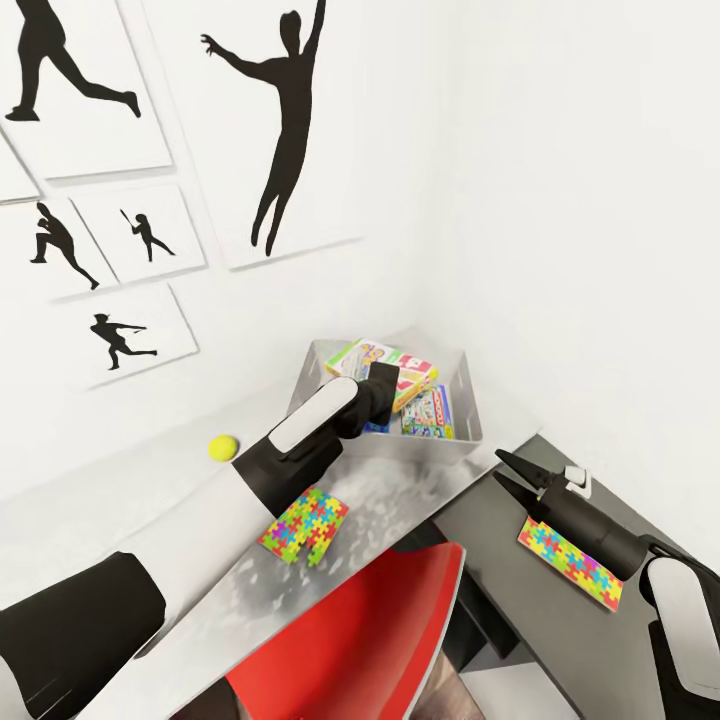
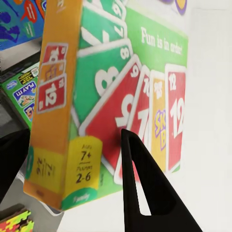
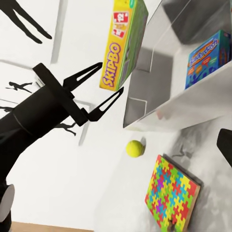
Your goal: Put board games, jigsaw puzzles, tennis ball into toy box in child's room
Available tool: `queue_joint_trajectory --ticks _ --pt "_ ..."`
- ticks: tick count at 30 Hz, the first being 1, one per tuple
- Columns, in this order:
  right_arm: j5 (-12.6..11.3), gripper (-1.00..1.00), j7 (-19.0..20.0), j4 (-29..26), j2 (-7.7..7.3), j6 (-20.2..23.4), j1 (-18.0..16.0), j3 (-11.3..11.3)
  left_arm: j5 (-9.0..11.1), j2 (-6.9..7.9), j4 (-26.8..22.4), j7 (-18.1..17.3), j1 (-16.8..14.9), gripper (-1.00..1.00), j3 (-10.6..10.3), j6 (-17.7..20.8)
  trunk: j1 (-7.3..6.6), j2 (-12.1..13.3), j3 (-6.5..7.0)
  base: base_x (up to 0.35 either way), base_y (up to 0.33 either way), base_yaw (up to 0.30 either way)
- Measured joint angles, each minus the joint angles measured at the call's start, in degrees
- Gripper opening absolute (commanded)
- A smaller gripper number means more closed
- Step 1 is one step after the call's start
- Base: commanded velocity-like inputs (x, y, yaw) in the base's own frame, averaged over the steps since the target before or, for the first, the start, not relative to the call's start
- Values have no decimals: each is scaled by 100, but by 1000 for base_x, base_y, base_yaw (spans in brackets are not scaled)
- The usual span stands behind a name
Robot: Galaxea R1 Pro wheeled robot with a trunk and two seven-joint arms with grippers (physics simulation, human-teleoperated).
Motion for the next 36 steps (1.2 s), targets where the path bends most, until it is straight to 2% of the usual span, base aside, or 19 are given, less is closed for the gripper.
queue_joint_trajectory --ticks 7,15,16,30,36 --pt "0 100 -4 4 0 -3 0 5 0 0 15 4 -5 -100 -7 -258 0 0 0 0 0 0" --pt "-1 100 -3 4 0 -3 0 5 4 0 16 4 -4 -100 -17 -297 0 0 0 0 0 0" --pt "-1 100 -5 4 0 -3 0 5 5 0 17 4 -2 100 -17 -299 0 0 0 0 0 0" --pt "-8 100 -2 9 0 -21 0 13 -15 0 17 13 -3 100 -30 -289 0 0 0 0 0 0" --pt "-9 100 -4 9 0 -21 0 14 -15 0 3 12 -4 100 -229 -289 0 0 0 0 0 0"
